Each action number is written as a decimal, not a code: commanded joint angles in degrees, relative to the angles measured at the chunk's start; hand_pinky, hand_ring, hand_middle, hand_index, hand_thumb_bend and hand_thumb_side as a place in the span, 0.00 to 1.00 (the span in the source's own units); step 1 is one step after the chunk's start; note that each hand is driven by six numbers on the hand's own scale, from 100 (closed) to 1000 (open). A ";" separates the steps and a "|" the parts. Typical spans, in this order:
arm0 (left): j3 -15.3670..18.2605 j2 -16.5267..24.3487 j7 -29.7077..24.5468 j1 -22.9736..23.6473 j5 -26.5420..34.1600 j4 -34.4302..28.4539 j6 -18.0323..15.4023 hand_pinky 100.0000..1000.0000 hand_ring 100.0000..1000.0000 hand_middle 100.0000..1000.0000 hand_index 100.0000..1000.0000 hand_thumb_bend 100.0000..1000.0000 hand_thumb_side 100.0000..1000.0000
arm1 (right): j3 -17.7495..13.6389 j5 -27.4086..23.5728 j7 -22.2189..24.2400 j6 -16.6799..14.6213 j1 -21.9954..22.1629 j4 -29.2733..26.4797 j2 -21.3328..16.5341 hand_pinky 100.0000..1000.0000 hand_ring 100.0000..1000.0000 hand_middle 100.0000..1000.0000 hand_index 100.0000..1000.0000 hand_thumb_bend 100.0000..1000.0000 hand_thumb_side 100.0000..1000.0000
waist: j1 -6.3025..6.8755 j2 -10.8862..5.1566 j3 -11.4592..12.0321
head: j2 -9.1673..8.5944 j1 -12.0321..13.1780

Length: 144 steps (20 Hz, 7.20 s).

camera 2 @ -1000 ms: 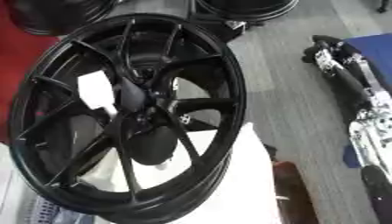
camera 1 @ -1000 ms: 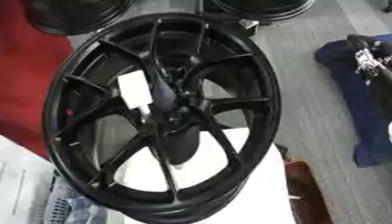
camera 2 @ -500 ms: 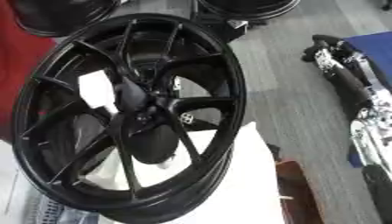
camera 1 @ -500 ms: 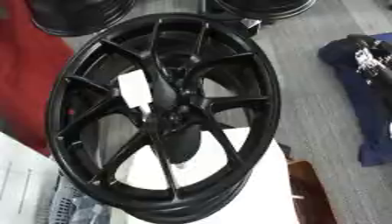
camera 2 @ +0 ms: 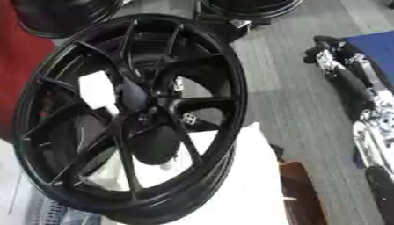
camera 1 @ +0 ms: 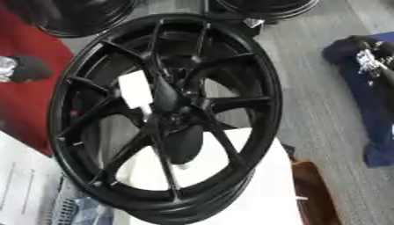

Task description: Pull the pin out of the wheel hub.

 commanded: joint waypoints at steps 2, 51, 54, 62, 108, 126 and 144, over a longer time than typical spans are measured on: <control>-2.71 -2.26 0.61 -3.51 0.06 1.23 3.79 0.75 0.66 0.62 0.81 0.55 0.56 | -0.17 0.71 0.21 0.07 -0.28 -0.42 -1.37 0.96 0.72 0.62 0.79 0.00 0.42 | -0.05 -0.83 -0.13 | -0.01 0.17; -13.51 -13.62 -10.60 -7.47 -14.08 12.90 10.63 0.69 0.59 0.55 0.71 0.53 0.48 | -0.18 1.82 0.94 0.24 -0.76 0.45 0.86 0.96 0.72 0.63 0.79 0.00 0.48 | -0.37 1.71 -0.98 | -0.26 2.64; -13.73 -13.70 -11.51 -7.37 -14.30 12.84 10.85 0.68 0.58 0.54 0.70 0.51 0.46 | -0.21 1.87 0.92 0.23 -0.70 0.50 0.92 0.96 0.72 0.63 0.79 0.00 0.48 | -0.37 1.74 -0.96 | -0.21 2.74; -14.43 -13.60 -12.18 -6.94 -14.56 13.43 10.38 0.65 0.56 0.51 0.67 0.45 0.33 | -0.25 1.83 0.92 0.17 -0.70 0.48 0.96 0.96 0.72 0.63 0.79 0.00 0.48 | -0.46 1.74 -0.89 | -0.35 3.01; 18.82 3.39 12.51 13.90 -7.18 19.79 16.76 0.57 0.33 0.15 0.41 0.03 0.01 | -3.23 1.95 -1.94 -0.80 1.80 -0.29 0.91 0.97 0.73 0.63 0.79 0.00 0.46 | -2.11 0.70 3.53 | -0.44 -1.65; 41.72 -0.96 29.42 29.41 0.59 27.91 2.94 0.73 0.57 0.53 0.76 0.24 0.73 | -2.95 -0.27 -1.59 -1.27 0.55 -0.56 -0.09 0.97 0.72 0.63 0.79 0.00 0.43 | -2.43 -1.15 2.25 | -1.73 -0.83; 41.55 -21.20 46.86 33.11 18.10 13.01 -8.18 0.69 0.49 0.43 0.70 0.21 0.62 | -2.37 -2.00 -1.15 -1.96 -1.01 -1.52 -0.04 0.96 0.72 0.63 0.79 0.00 0.40 | -3.68 -1.59 1.30 | -1.97 0.65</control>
